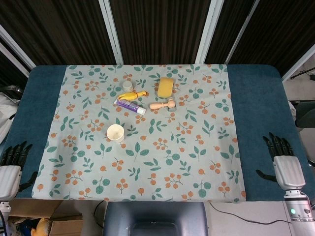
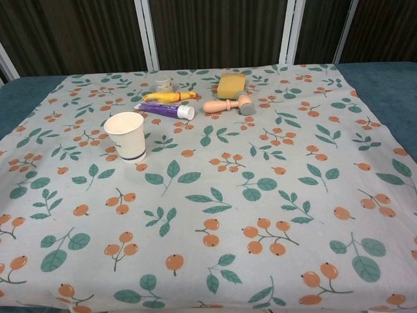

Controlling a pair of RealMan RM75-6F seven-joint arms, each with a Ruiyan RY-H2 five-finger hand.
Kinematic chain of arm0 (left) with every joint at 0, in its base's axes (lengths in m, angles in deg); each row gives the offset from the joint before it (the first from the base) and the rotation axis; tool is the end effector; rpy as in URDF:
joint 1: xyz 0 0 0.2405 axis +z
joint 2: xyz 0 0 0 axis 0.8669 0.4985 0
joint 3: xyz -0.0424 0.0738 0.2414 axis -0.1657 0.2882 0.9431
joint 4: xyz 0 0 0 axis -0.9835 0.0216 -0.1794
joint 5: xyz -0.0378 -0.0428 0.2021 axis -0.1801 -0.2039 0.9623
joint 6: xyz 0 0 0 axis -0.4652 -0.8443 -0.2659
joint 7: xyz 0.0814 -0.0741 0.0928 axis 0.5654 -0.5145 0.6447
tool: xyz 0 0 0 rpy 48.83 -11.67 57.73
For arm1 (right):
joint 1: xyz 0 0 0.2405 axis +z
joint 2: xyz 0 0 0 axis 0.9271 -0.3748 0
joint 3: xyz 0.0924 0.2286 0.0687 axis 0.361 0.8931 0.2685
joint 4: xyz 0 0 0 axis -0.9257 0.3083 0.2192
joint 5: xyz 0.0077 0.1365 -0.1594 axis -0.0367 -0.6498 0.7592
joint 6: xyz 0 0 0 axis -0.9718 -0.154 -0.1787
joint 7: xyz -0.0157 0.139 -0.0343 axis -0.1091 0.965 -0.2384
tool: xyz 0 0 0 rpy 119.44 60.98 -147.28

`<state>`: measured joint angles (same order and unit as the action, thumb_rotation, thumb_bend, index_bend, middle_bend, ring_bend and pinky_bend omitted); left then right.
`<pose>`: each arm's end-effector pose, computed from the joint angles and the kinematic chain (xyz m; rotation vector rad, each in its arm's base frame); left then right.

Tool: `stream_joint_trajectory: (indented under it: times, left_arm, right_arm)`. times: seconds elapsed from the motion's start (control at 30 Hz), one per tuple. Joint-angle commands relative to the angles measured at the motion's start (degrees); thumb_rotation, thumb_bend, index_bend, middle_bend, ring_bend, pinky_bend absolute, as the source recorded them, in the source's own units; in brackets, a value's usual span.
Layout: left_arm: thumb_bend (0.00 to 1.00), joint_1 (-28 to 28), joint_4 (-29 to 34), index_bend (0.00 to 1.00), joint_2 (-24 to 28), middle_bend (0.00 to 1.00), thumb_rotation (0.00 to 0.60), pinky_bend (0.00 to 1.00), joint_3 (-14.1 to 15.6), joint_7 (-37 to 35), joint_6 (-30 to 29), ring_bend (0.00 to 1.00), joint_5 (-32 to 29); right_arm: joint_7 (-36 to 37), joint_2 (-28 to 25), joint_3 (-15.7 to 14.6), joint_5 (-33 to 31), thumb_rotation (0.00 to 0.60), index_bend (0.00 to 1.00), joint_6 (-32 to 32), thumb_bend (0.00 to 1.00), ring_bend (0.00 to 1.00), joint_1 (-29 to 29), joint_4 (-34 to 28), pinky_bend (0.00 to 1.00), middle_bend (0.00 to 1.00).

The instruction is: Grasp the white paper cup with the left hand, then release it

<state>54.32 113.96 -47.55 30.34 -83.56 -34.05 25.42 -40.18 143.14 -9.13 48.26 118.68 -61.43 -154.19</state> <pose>-0.3270 0.1859 0.1543 -1.4202 -0.8183 -0.8480 -0.3222 -0.1956 0.1400 1.4050 -0.8671 0.8360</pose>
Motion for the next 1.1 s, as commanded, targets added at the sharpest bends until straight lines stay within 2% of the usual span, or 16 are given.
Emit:
stream_joint_trajectory:
  times: [0.03,0.27,0.43,0.63,0.8,0.93,0.97,1.0,1.1]
  left_arm:
    - [0.33,-0.1,-0.1,0.00,0.2,0.00,0.600,0.00,0.1,-0.1,0.4,0.00,-0.2]
    - [0.33,-0.4,-0.1,0.00,0.1,0.00,0.600,0.00,0.2,-1.5,0.0,0.00,1.3]
    - [0.33,-2.5,2.6,0.00,1.4,0.00,0.600,0.00,0.1,-0.3,1.6,0.00,3.3]
    - [0.33,-6.8,7.6,0.00,3.9,0.00,0.600,0.00,-1.2,3.6,3.8,0.00,7.3]
    - [0.33,-12.4,11.3,0.00,5.4,0.00,0.600,0.00,-2.5,3.8,8.3,0.00,11.1]
    - [0.33,-14.2,12.5,0.00,5.1,0.00,0.600,0.00,-3.3,3.6,9.5,0.00,11.9]
    - [0.32,-15.2,13.0,0.00,4.9,0.00,0.600,0.00,-3.8,3.8,10.3,0.00,12.0]
    - [0.32,-19.1,14.4,0.00,3.4,0.00,0.600,0.00,-5.0,4.7,14.3,0.00,12.7]
    - [0.32,-23.4,15.3,0.00,1.3,0.00,0.600,0.00,-6.8,8.6,21.0,0.00,9.3]
  right_arm:
    - [-0.4,0.0,-0.1,0.2,0.600,0.00,0.1,0.22,0.00,0.0,-0.3,0.00,0.00]
    - [-1.0,-0.4,-0.2,0.7,0.600,0.00,0.8,0.22,0.00,-0.3,-1.4,0.00,0.00]
    - [-0.2,-1.2,-0.3,0.8,0.600,0.00,1.8,0.22,0.00,-1.0,-2.3,0.00,0.00]
    - [-0.2,-1.4,-0.7,1.0,0.600,0.00,2.4,0.22,0.00,-1.7,-1.8,0.00,0.00]
    - [0.0,-1.4,-0.8,1.6,0.600,0.00,2.6,0.22,0.00,-1.8,-1.3,0.00,0.00]
    - [-0.1,-1.4,-0.9,2.0,0.600,0.00,2.8,0.22,0.00,-1.9,-1.3,0.00,0.00]
    - [-0.1,-1.4,-1.0,2.1,0.600,0.00,2.9,0.22,0.00,-1.9,-1.2,0.00,0.00]
    - [-0.3,-1.1,-1.5,2.4,0.600,0.00,2.4,0.22,0.00,-1.8,-1.0,0.00,0.00]
    - [-0.7,-0.9,-1.7,2.4,0.600,0.00,1.9,0.22,0.00,-1.7,-0.5,0.00,0.00]
